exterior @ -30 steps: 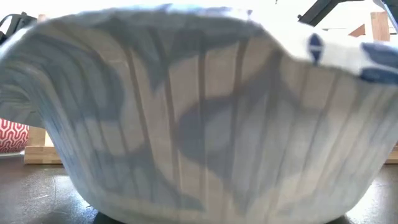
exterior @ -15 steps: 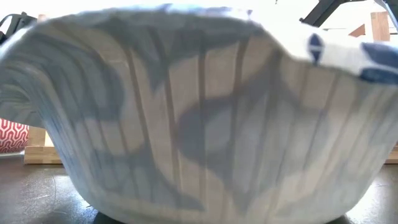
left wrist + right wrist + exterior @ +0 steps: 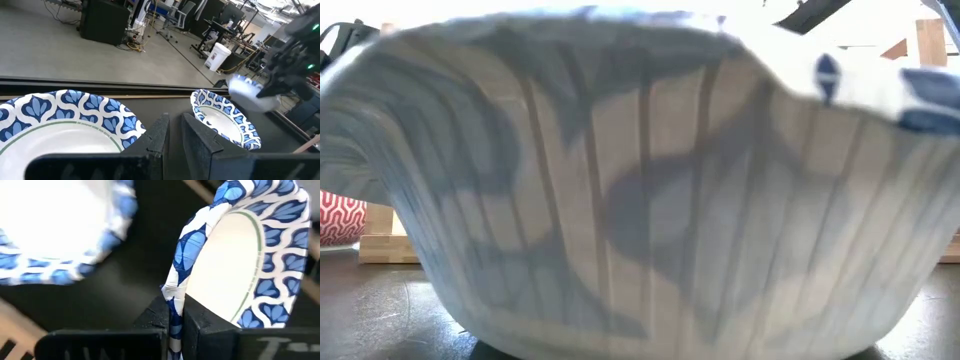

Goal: Place and stack bowls onto a shelf
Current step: Put the top right white bowl on the shelf

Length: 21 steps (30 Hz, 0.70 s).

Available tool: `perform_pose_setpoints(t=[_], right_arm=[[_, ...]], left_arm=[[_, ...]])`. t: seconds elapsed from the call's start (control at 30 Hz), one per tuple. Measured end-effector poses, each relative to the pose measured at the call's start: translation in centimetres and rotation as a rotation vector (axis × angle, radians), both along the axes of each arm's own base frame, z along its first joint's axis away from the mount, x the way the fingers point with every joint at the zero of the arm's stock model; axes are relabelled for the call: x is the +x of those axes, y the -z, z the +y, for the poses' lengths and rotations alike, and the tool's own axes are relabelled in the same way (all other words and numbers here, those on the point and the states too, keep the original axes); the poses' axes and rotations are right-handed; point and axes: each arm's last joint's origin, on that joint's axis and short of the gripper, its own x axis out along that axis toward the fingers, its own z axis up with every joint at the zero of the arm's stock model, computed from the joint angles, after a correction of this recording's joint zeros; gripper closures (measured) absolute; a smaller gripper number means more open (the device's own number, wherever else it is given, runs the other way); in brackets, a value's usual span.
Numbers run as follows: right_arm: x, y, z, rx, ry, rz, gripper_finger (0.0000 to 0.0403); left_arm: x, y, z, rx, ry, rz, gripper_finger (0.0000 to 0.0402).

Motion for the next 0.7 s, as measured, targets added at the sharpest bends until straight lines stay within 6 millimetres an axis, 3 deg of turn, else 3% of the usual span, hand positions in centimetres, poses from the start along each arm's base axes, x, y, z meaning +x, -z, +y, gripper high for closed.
perform_pose_setpoints(t=[0.13,0.33,0.53,0.7], right_arm=[[2.1,-2.8,1.5,-0.076,-0.174,-0.035,0.0394],[5.0,-5.5,5.7,-0.142,-0.443,-0.045,0.0394],[7.4,-5.1,11.9,-0.142,-0.672,-0.038,0.0394],[8.7,-4.9,16.9,-0.123,-0.753,-0.056,0.0394]], left_arm=[[0.0,0.0,0.0,0.000,0.000,0.000,0.0369],[0.0,0.0,0.0,0.000,-0.001,0.000,0.0369],[0.0,0.0,0.0,0.000,0.000,0.000,0.0369],[0.0,0.0,0.0,0.000,0.000,0.000,0.0369]])
